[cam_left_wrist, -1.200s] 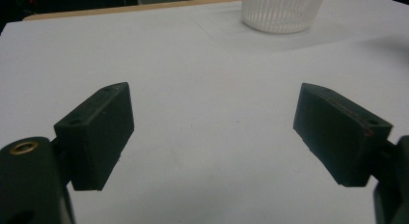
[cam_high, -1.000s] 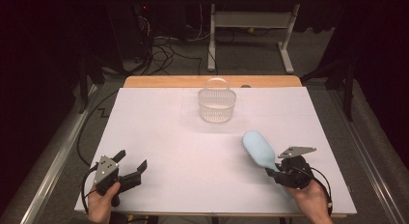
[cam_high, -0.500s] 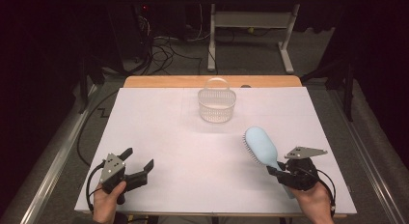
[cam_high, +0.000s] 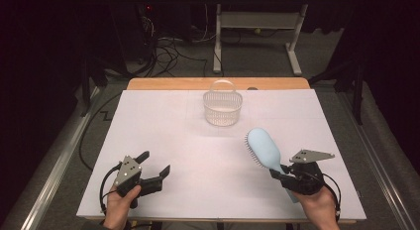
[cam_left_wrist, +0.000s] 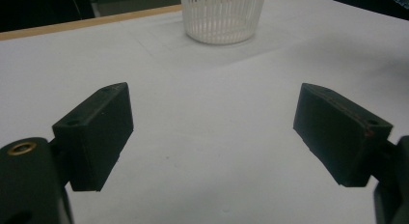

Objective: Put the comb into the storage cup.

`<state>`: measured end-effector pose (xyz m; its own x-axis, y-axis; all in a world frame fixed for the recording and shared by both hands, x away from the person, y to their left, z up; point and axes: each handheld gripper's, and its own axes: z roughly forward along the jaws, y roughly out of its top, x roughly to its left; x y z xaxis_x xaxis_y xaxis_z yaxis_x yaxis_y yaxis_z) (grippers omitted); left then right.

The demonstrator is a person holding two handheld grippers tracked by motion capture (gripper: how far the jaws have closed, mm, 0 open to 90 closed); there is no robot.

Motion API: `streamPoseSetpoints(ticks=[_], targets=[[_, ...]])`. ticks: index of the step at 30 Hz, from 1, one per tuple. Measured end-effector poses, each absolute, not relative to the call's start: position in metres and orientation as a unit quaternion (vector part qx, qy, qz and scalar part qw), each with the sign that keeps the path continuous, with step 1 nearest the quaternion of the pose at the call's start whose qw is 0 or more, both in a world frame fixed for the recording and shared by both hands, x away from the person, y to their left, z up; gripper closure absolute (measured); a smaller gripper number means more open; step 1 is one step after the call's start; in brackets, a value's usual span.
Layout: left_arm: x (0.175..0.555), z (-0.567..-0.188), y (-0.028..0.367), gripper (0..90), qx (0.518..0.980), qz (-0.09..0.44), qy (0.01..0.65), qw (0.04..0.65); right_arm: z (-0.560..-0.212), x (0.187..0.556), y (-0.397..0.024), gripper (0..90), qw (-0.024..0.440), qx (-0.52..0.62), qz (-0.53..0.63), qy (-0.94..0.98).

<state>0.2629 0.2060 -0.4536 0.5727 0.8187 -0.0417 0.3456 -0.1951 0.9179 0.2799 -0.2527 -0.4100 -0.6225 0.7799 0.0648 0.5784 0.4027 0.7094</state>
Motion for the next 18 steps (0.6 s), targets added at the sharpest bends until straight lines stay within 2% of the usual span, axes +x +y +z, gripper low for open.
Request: streamPoseSetpoints(ticks=[18], targets=[[0.273,-0.451,0.184,15.3,0.733,0.230,0.398,0.502,-0.407,0.281,-0.250,70.4,0.139,0.406,0.372,0.823]])
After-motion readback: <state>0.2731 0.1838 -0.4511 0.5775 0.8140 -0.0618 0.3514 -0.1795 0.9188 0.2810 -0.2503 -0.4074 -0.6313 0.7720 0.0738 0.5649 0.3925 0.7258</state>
